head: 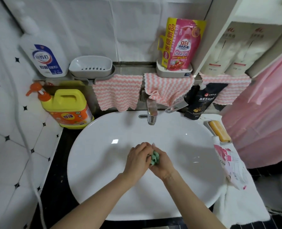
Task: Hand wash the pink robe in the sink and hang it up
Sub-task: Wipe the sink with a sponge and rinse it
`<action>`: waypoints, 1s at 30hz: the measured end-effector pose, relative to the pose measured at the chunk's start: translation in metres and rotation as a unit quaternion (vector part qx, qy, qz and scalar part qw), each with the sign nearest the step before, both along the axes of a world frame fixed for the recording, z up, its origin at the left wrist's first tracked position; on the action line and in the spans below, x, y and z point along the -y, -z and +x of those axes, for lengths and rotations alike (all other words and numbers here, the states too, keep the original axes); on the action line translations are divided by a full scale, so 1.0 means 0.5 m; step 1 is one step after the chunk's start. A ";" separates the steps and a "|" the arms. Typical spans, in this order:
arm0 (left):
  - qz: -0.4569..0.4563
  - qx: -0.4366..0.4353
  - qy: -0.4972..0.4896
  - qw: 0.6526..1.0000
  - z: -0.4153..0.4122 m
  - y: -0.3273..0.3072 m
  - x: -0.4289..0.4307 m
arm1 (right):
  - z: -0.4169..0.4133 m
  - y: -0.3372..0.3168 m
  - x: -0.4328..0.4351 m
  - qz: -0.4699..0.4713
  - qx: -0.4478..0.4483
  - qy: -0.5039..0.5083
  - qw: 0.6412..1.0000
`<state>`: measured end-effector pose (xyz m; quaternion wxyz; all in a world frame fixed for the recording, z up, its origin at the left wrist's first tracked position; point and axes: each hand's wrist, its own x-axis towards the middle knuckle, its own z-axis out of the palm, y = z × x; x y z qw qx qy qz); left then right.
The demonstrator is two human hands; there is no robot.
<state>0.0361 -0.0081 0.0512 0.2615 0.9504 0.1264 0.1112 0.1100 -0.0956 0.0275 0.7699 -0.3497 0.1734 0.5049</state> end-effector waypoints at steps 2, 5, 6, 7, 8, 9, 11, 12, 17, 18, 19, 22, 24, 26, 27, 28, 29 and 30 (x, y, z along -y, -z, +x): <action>0.022 0.028 0.010 0.999 -0.003 -0.004 0.006 | -0.014 0.005 -0.011 -0.018 0.012 -0.001 1.000; 0.045 0.059 0.065 0.995 -0.019 0.023 0.002 | -0.014 0.017 -0.006 -0.059 0.007 0.017 0.998; 0.070 0.066 0.083 0.992 -0.027 0.029 0.001 | -0.012 0.019 -0.002 -0.063 -0.003 0.019 0.998; 0.096 0.065 0.092 0.989 -0.031 0.029 0.002 | -0.012 0.025 -0.001 -0.061 -0.014 0.018 0.998; 0.126 0.063 0.095 0.985 -0.030 0.025 0.003 | -0.015 0.028 -0.002 -0.055 -0.029 0.012 0.998; 0.150 0.059 0.088 0.983 -0.026 0.019 0.006 | -0.021 0.024 -0.005 -0.045 -0.045 0.003 0.998; 0.173 0.056 0.085 0.980 -0.014 0.014 0.007 | -0.028 0.013 -0.011 -0.025 -0.086 0.000 0.996; 0.176 0.059 0.092 0.978 -0.010 0.015 0.004 | -0.029 0.002 -0.013 -0.020 -0.106 0.010 0.994; 0.143 0.029 0.088 0.985 -0.007 0.023 -0.014 | -0.024 -0.016 -0.018 -0.033 -0.084 0.003 0.996; 0.116 0.015 0.088 0.989 -0.009 0.020 -0.018 | -0.025 -0.011 -0.017 -0.039 -0.075 0.008 0.996; 0.082 -0.002 0.089 0.993 -0.014 0.016 -0.023 | -0.023 -0.008 -0.015 -0.048 -0.065 0.018 0.997; 0.002 -0.011 0.052 0.999 -0.040 0.011 -0.037 | 0.004 -0.002 -0.009 -0.061 -0.037 0.029 0.997; -0.044 0.064 -0.019 0.997 -0.069 0.010 -0.051 | 0.027 -0.005 -0.007 -0.067 -0.027 0.032 0.997; -0.079 0.112 -0.112 0.984 -0.095 0.021 -0.073 | 0.046 -0.011 -0.005 -0.071 -0.014 0.021 0.997; -0.090 0.110 -0.145 0.979 -0.106 0.026 -0.087 | 0.051 -0.017 -0.004 -0.078 -0.002 0.005 0.997; -0.098 0.100 -0.166 0.976 -0.115 0.030 -0.100 | 0.056 -0.023 -0.004 -0.086 0.009 -0.014 0.996; -0.104 0.090 -0.183 0.973 -0.123 0.033 -0.110 | 0.061 -0.028 -0.005 -0.091 0.020 -0.031 0.995; -0.113 0.083 -0.195 0.971 -0.130 0.034 -0.117 | 0.066 -0.030 -0.006 -0.092 0.027 -0.049 0.994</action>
